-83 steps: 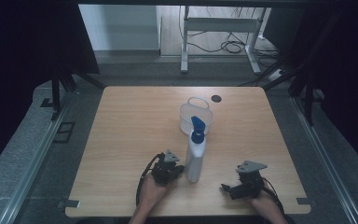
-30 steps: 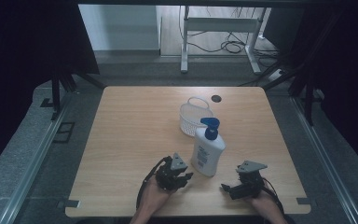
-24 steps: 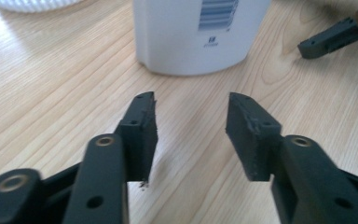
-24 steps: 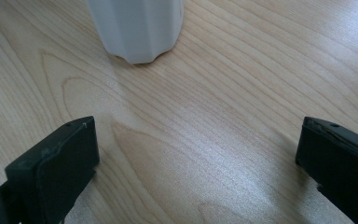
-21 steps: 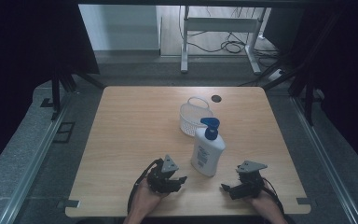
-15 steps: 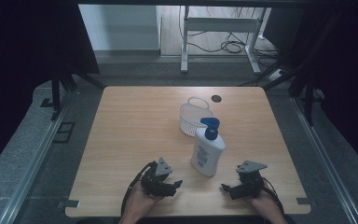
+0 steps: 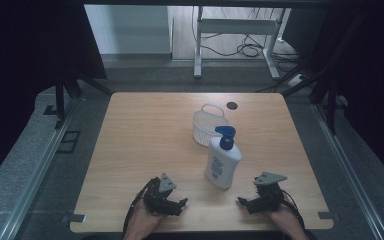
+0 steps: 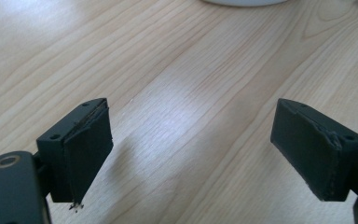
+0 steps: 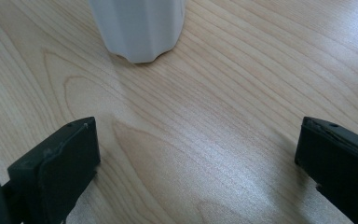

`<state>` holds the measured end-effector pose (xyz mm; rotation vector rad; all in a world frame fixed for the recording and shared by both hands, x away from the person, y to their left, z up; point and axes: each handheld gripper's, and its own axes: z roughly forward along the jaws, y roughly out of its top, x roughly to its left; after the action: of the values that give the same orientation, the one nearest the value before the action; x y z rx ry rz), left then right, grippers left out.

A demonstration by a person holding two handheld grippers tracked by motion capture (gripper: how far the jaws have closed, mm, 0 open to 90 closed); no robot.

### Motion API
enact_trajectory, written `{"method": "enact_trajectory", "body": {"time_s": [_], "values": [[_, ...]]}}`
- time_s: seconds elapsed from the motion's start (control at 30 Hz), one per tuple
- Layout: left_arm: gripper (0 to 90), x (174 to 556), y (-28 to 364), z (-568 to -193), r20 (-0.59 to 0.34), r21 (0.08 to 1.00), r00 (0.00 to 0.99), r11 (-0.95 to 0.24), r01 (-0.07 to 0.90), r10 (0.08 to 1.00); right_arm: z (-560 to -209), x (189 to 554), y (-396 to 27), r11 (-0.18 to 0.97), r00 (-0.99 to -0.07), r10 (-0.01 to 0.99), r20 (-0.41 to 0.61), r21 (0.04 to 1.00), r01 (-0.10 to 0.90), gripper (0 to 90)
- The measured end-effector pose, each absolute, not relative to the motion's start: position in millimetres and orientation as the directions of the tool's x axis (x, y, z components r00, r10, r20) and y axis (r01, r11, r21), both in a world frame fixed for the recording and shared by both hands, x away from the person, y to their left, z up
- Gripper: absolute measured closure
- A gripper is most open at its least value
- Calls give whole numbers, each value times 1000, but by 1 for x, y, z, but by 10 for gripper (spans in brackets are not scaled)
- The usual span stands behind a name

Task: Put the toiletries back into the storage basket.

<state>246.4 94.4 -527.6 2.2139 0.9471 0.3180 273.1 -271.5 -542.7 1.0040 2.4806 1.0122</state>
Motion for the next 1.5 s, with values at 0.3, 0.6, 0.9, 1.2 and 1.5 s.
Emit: {"method": "enact_trajectory", "body": {"time_s": [0.3, 0.6, 0.9, 1.2, 1.5], "values": [[118, 251, 99, -541, -36, 683, 685, -482, 548, 728, -535, 271, -272, 503, -733, 680, 11, 721, 477, 85], [117, 252, 99, -543, -29, 689, 691, -487, 537, 722, -528, 270, -274, 502, -737, 676, -3, 734, 457, 49], [117, 252, 99, -543, -28, 689, 692, -488, 536, 721, -515, 267, -269, 510, -762, 647, -13, 751, 420, 0], [118, 253, 100, -543, -24, 686, 694, -493, 535, 719, -498, 268, -263, 479, -778, 627, 29, 773, 415, 0], [118, 253, 99, -543, -26, 687, 691, -489, 537, 722, -471, 276, -250, 454, -787, 615, 38, 799, 394, 0]]}}
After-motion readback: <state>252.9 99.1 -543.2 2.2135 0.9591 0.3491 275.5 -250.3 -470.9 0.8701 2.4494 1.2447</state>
